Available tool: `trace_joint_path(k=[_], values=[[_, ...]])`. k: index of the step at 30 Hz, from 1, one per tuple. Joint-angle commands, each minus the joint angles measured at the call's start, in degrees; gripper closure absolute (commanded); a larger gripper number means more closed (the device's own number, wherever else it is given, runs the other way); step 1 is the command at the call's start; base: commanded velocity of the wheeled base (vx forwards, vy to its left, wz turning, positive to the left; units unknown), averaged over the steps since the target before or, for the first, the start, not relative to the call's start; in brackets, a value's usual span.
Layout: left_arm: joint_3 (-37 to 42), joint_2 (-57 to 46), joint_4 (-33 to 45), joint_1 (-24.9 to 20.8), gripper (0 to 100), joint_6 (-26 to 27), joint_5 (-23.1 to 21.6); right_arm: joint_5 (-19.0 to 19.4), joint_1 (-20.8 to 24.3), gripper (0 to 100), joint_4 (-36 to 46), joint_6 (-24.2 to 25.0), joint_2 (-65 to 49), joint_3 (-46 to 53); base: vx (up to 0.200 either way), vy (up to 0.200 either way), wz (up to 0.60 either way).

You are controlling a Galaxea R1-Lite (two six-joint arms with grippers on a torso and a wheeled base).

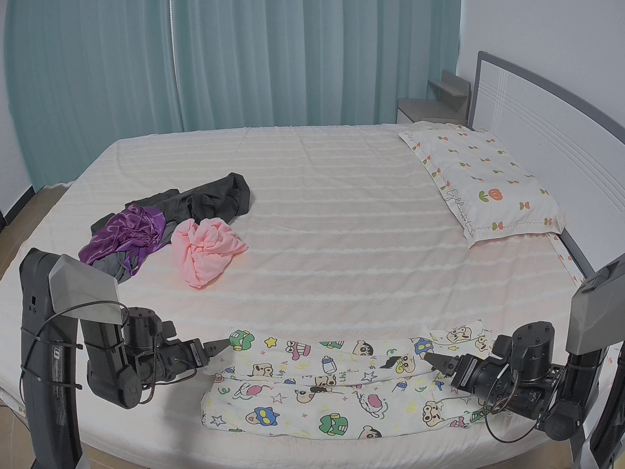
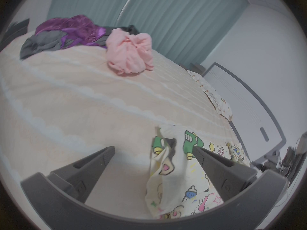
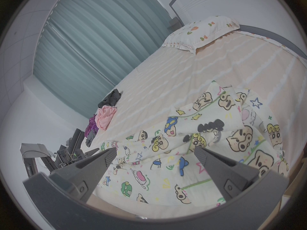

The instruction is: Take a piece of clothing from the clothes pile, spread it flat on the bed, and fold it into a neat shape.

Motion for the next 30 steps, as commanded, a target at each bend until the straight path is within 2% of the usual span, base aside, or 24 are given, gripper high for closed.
trace_joint_path(k=[1,7,13,16,19,21,23,30], values=[[3.7,-2.5,-0.5,2.5,0,-4.3,-1.2,0.5,0.1,0,-0.6,-2.1,3.5,1.5,0.000,0.000,0.00],[8.0,-5.0,-2.9,4.0,0,-7.8,-3.7,0.4,0.4,0,0.2,-2.7,6.5,1.5,0.000,0.000,0.00],[11.7,-4.9,-6.0,3.8,0,-7.9,-3.7,0.3,1.1,0,-0.7,-3.4,10.2,1.5,0.000,0.000,0.00],[12.8,-4.8,-6.7,3.2,0,-7.3,-3.7,0.2,1.1,0,-1.0,-3.4,8.6,1.5,0.000,0.000,0.00],[13.3,-4.7,-7.3,2.4,0,-5.4,-3.6,0.5,0.8,0,-1.0,-2.7,3.0,1.5,0.000,0.000,0.00],[13.1,-4.2,-6.8,1.9,0,-0.2,-3.7,0.5,0.1,0,-1.0,-1.7,-2.5,1.5,0.000,0.000,0.00],[12.3,-3.3,-6.2,0.9,0,2.0,-3.5,0.4,0.1,0,-1.0,-1.7,-3.6,1.5,0.000,0.000,0.00],[7.9,-2.5,-3.4,-4.4,0,3.3,-2.5,-0.1,0.5,0,-1.0,-1.7,-4.7,1.5,0.000,0.000,0.00]])
